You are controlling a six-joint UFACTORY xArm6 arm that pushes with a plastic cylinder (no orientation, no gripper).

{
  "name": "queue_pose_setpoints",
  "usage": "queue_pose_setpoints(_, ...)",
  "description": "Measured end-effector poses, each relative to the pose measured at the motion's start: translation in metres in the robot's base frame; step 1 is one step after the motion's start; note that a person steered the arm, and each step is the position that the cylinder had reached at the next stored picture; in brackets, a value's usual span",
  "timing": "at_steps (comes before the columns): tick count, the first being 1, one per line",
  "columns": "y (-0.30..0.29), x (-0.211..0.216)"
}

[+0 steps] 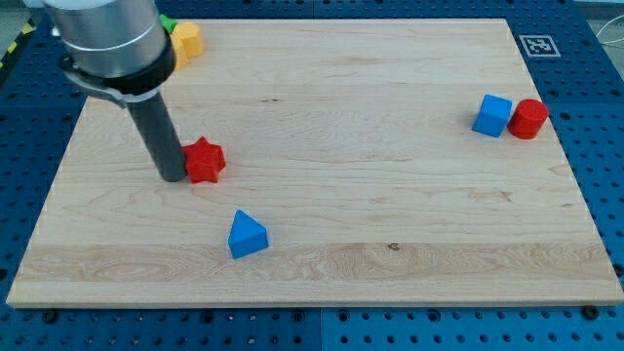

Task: Push the red star to the blue cube

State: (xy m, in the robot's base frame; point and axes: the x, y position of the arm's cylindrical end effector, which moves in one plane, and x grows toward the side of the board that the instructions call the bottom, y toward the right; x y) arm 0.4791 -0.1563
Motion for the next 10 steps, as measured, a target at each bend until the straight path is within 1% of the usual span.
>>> queue_pose_setpoints(2, 0.05, -0.008)
queue_pose_setpoints(4, 0.088, -0.052)
queue_pose_setpoints(5, 0.115, -0.062)
queue_pose_setpoints(10, 0.282, -0.05)
